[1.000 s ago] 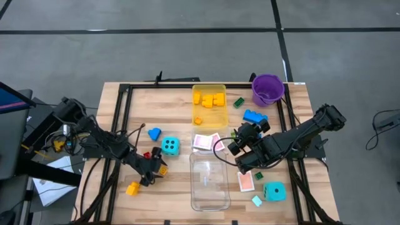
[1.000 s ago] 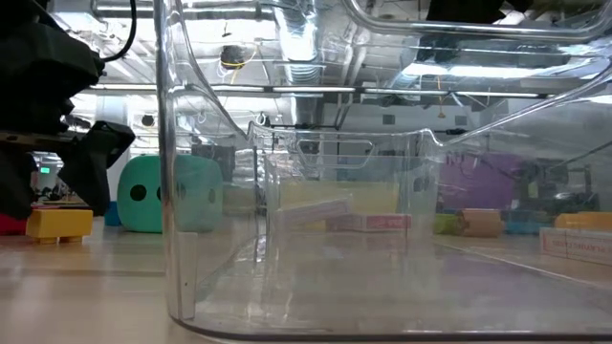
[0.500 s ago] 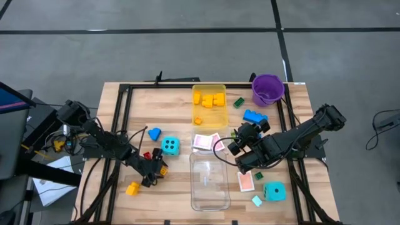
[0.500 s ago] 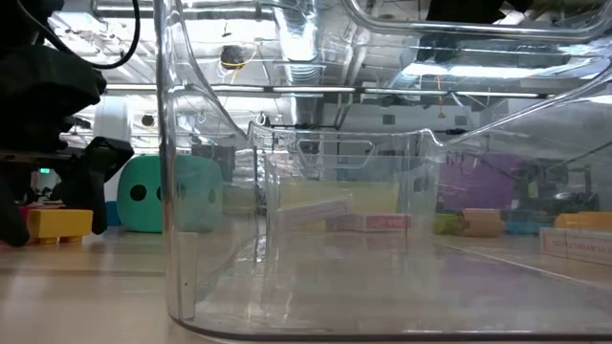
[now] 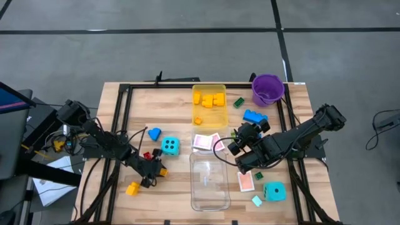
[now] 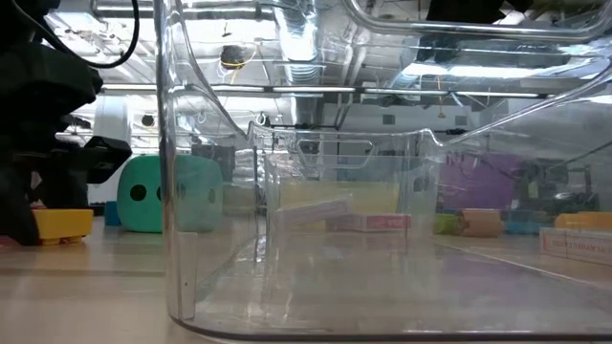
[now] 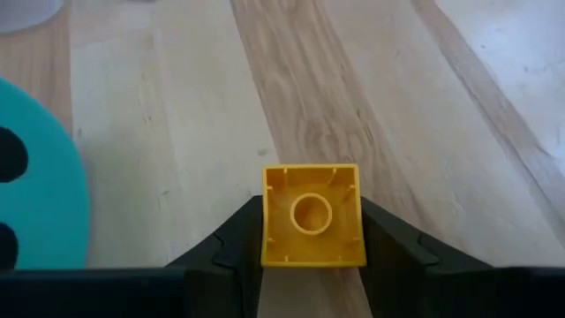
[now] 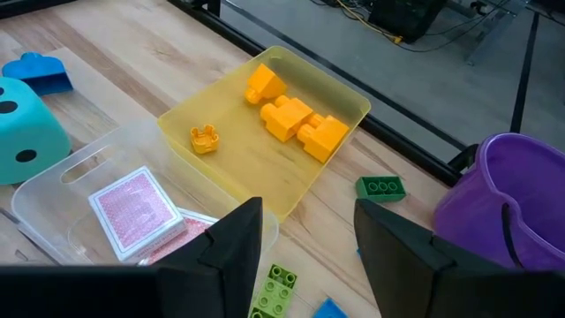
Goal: Pick & Place Toys
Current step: Put the yellow game piece into the yellow bin
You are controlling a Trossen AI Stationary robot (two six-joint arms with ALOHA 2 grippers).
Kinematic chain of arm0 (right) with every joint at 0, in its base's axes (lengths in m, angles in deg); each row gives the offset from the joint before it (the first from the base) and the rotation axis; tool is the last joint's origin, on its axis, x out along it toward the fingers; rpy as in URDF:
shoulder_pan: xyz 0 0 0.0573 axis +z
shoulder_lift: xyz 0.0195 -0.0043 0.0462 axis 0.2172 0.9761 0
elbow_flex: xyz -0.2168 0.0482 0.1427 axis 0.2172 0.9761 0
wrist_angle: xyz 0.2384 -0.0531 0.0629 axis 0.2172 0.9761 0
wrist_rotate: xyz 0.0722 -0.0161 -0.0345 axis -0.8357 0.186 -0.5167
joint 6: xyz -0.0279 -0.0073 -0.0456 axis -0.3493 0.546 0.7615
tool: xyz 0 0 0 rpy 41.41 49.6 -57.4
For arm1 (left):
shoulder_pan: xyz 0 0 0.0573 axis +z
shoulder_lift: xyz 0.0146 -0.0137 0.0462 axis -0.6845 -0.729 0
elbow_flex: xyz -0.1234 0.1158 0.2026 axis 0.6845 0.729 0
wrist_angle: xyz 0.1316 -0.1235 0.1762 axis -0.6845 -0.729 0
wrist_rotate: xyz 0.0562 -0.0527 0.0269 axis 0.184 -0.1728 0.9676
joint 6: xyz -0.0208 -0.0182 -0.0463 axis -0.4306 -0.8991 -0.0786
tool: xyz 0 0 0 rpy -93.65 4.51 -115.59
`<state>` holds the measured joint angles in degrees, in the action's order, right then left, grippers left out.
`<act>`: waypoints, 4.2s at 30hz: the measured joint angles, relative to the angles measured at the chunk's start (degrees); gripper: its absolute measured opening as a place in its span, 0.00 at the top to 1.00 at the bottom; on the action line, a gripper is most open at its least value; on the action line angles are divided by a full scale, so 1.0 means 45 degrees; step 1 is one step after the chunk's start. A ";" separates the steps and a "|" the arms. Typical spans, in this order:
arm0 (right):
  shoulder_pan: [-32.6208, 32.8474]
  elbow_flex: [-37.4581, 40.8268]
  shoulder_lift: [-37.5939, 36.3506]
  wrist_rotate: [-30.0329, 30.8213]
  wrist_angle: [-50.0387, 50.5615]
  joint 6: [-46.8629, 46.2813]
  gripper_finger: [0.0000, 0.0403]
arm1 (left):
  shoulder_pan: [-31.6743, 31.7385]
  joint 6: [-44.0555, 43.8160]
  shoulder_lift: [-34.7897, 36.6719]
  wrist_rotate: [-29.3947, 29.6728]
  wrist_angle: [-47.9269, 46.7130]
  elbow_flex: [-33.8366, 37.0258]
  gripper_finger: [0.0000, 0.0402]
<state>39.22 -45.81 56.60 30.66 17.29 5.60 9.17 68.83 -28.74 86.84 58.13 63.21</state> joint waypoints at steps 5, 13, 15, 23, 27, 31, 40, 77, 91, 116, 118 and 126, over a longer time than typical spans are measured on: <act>0.0000 0.0000 0.0000 0.0000 0.0000 0.0005 0.57 | 0.0005 0.0020 0.0332 0.0013 0.0229 -0.0015 0.67; 0.0000 0.0000 0.0000 0.0000 -0.0025 0.0005 0.57 | 0.0005 0.0360 0.2003 0.0012 0.1524 -0.0203 0.67; 0.0000 0.0000 0.0000 0.0000 -0.0044 0.0003 0.57 | 0.0005 0.0684 0.2527 0.0010 0.2131 -0.0206 0.67; 0.0000 0.0000 0.0000 -0.0194 -0.0235 0.0005 0.57 | 0.0215 0.2652 0.4080 0.0257 0.4474 -0.0211 0.67; -0.0005 0.0000 0.0000 -0.0194 -0.0248 0.0005 0.57 | 0.1138 0.3573 0.4400 0.0264 0.5488 -0.0216 0.67; 0.0000 0.0000 0.0000 -0.0194 -0.0248 0.0001 0.57 | 0.2587 0.3789 0.4450 0.0105 0.6240 -0.0242 0.67; 0.0000 0.0000 0.0000 -0.0194 -0.0337 0.0326 0.57 | 0.6876 0.3587 0.3650 -0.2097 0.5632 -0.2177 0.67; 0.0282 0.0000 0.0000 -0.0194 -0.0393 0.1015 0.57 | 1.5956 0.7943 -0.8990 -0.8615 -1.1421 -1.8046 0.67; 0.0282 0.0000 0.0000 -0.0189 -0.0495 0.1015 0.57 | 1.5552 0.8369 -0.9299 -0.7963 -1.1303 -1.8046 0.67; 0.0282 0.0000 0.0000 -0.0189 -0.0515 0.1015 0.57 | 1.5509 0.8335 -0.9294 -0.6968 -1.1354 -1.8041 0.56; 0.0282 0.0000 0.0000 -0.0189 -0.0515 0.1015 0.57 | 1.5511 0.8333 -0.9294 -0.6416 -1.1356 -1.8041 0.55; 0.0282 0.0000 0.0000 -0.0189 -0.0510 0.1015 0.57 | 1.5480 0.8330 -0.9269 -0.5889 -1.1359 -1.8036 0.54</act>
<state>40.49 -45.81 56.60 29.81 14.99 10.17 78.83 106.32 -70.45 60.34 7.02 -17.95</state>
